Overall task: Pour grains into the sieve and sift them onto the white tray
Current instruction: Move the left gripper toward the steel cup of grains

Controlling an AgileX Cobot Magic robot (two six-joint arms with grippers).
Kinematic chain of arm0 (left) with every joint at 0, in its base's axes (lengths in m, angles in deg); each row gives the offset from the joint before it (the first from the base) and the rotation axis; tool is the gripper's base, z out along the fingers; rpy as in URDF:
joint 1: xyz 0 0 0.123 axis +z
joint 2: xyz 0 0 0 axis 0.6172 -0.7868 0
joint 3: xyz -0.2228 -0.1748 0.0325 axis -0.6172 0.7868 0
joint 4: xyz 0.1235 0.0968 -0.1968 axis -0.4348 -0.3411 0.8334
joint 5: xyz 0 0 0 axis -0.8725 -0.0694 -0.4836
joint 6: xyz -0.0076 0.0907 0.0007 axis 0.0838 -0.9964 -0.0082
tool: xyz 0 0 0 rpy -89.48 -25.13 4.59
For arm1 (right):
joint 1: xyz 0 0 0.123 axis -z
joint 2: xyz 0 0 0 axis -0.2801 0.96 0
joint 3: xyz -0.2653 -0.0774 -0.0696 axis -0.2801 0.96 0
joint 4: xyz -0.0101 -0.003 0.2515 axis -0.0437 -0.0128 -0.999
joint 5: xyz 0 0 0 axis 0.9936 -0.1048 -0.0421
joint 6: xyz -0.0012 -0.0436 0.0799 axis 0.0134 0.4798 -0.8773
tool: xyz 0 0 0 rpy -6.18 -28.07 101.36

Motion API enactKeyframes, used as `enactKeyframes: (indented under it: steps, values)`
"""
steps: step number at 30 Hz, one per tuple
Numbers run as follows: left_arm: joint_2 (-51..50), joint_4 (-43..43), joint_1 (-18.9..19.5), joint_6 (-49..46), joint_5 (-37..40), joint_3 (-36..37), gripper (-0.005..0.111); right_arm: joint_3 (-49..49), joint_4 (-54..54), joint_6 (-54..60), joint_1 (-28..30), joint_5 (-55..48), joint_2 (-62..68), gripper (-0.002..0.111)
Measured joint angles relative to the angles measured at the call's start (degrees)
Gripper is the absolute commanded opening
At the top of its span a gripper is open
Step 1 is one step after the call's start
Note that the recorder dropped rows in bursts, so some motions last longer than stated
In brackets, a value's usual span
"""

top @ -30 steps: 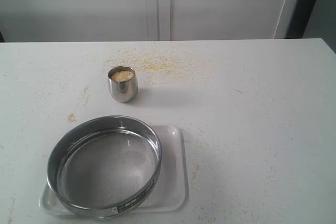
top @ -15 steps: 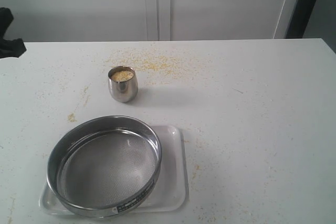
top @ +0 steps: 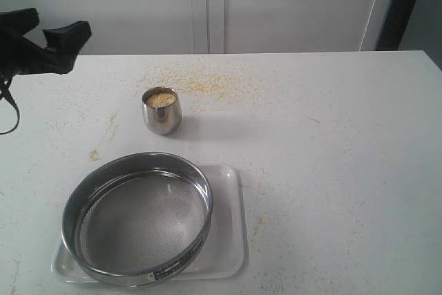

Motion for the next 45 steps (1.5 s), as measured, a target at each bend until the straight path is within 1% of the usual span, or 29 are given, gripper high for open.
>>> enactKeyframes:
  steps: [7,11,12,16,21,24,27,40,45]
  values:
    - [-5.3,-0.1,-5.4,1.3,-0.9,-3.4,0.105,0.0,0.0,0.0,0.0,0.0,0.0,0.0]
    - [-9.1,-0.4,-7.7,1.5,-1.7,-5.6,0.105,0.0,0.0,0.0,0.0,0.0,0.0,0.0]
    - [-11.2,-0.4,-8.7,1.8,-2.5,-7.0,0.105,0.0,0.0,0.0,0.0,0.0,0.0,0.0]
    - [-16.6,-1.1,-10.8,1.9,-3.2,-10.7,0.105,0.0,0.0,0.0,0.0,0.0,0.0,0.0]
    - [-22.7,-3.9,-10.9,3.5,-3.8,-14.6,0.105,0.0,0.0,0.0,0.0,0.0,0.0,0.0]
    - [-26.1,-4.4,-10.9,4.1,-6.4,-16.3,0.105,0.0,0.0,0.0,0.0,0.0,0.0,0.0]
    - [-29.0,-4.6,-10.9,4.1,-7.1,-17.9,0.105,0.0,0.0,0.0,0.0,0.0,0.0,0.0]
    - [-34.7,-7.0,-10.9,4.1,-6.8,-23.2,0.105,0.0,0.0,0.0,0.0,0.0,0.0,0.0]
    - [-36.5,-7.0,-10.9,4.1,-6.0,-23.9,0.105,0.0,0.0,0.0,0.0,0.0,0.0,0.0]
